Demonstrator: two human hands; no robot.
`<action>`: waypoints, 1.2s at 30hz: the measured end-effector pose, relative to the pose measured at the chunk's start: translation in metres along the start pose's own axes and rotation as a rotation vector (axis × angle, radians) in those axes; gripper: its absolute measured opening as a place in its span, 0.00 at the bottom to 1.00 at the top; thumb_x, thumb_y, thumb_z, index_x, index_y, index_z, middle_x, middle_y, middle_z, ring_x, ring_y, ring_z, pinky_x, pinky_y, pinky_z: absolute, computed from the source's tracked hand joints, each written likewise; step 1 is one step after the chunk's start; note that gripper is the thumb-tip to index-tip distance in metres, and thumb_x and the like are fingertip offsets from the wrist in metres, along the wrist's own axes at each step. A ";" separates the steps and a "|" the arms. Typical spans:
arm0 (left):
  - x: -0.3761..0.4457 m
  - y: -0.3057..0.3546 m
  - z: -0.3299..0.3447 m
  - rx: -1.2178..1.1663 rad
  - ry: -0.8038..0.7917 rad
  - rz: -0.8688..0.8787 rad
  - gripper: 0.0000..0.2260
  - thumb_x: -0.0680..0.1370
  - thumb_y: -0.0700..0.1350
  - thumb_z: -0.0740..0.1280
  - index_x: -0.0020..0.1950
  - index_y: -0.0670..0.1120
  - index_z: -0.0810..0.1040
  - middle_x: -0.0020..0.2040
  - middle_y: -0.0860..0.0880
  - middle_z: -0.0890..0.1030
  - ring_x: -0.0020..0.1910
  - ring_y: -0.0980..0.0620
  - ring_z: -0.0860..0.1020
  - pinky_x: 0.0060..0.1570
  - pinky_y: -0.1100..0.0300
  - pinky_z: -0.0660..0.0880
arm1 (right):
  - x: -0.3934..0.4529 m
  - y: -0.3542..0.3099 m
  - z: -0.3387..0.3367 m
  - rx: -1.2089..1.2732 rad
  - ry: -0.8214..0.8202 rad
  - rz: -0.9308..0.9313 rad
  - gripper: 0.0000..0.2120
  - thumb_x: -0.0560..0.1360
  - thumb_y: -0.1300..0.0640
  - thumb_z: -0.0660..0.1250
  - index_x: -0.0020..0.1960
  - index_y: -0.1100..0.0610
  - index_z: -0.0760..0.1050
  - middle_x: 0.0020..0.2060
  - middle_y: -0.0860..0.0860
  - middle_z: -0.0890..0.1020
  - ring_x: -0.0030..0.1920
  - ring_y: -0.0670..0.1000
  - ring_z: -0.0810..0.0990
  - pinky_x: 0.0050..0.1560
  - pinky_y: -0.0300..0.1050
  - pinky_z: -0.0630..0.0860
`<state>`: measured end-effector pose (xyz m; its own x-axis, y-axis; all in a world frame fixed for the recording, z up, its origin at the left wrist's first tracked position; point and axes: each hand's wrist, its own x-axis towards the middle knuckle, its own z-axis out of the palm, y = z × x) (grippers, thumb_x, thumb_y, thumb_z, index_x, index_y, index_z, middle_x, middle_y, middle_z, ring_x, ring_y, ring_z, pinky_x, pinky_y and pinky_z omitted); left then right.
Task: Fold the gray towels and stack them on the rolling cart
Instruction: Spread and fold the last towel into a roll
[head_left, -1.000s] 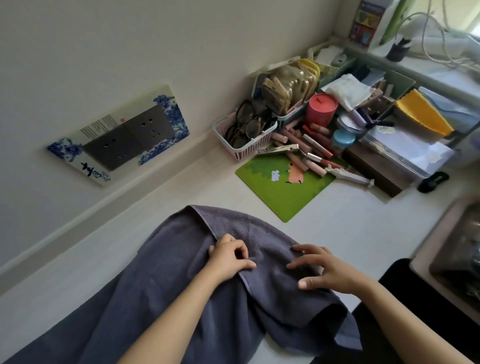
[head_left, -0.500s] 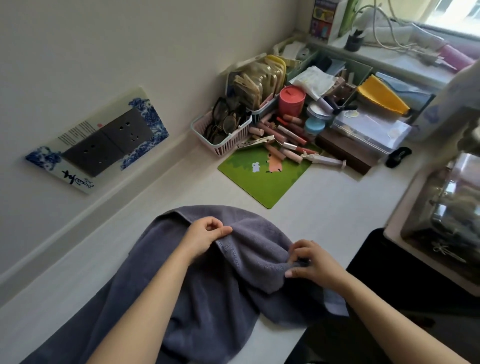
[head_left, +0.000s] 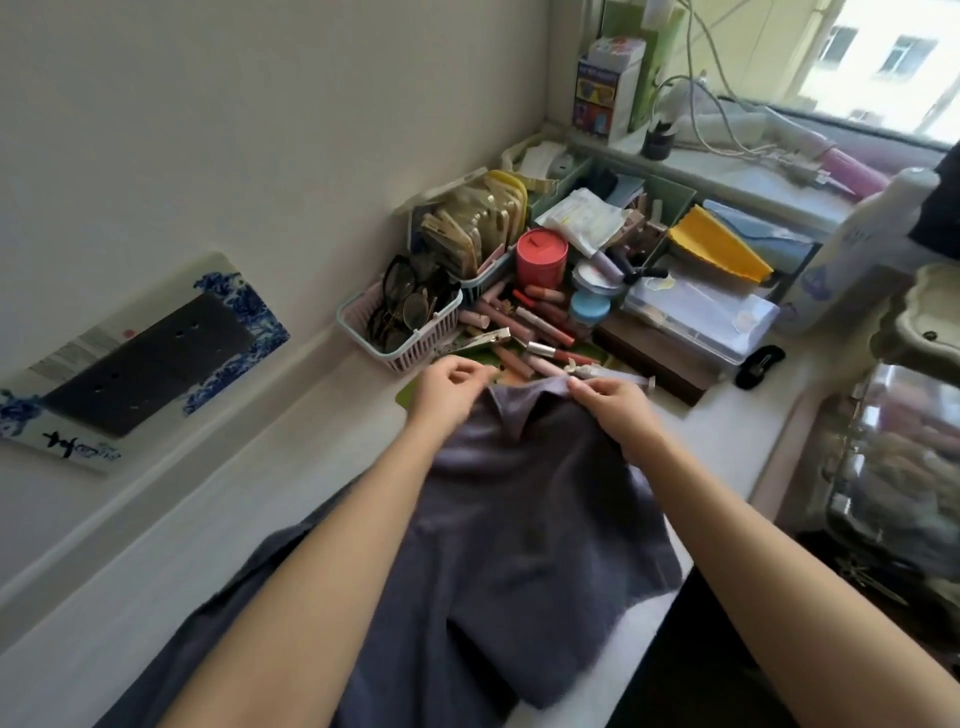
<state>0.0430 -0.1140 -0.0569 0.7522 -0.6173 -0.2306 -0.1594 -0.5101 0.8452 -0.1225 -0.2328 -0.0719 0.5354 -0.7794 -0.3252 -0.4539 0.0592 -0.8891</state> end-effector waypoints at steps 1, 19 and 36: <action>-0.002 0.005 0.012 0.008 -0.100 0.070 0.06 0.73 0.44 0.72 0.47 0.43 0.81 0.43 0.47 0.82 0.37 0.59 0.76 0.43 0.64 0.72 | 0.004 0.000 0.002 -0.005 -0.026 0.004 0.11 0.76 0.49 0.66 0.46 0.56 0.83 0.39 0.49 0.82 0.42 0.47 0.78 0.45 0.41 0.74; 0.073 0.101 -0.038 0.249 -0.477 0.070 0.23 0.72 0.57 0.70 0.45 0.35 0.79 0.32 0.46 0.71 0.27 0.55 0.67 0.25 0.65 0.65 | 0.039 -0.015 -0.097 -0.227 -0.764 0.001 0.43 0.56 0.30 0.73 0.51 0.67 0.78 0.42 0.53 0.80 0.44 0.48 0.77 0.50 0.39 0.73; 0.031 0.119 -0.126 0.759 0.199 0.344 0.13 0.74 0.57 0.68 0.50 0.50 0.84 0.50 0.47 0.80 0.50 0.44 0.77 0.46 0.56 0.71 | -0.044 -0.099 -0.082 0.008 0.094 -0.166 0.06 0.74 0.50 0.69 0.42 0.53 0.79 0.37 0.53 0.83 0.35 0.51 0.81 0.34 0.44 0.79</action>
<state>0.1284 -0.1184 0.0973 0.6703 -0.7309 0.1280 -0.7309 -0.6205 0.2843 -0.1596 -0.2551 0.0565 0.5332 -0.8339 -0.1425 -0.3588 -0.0704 -0.9308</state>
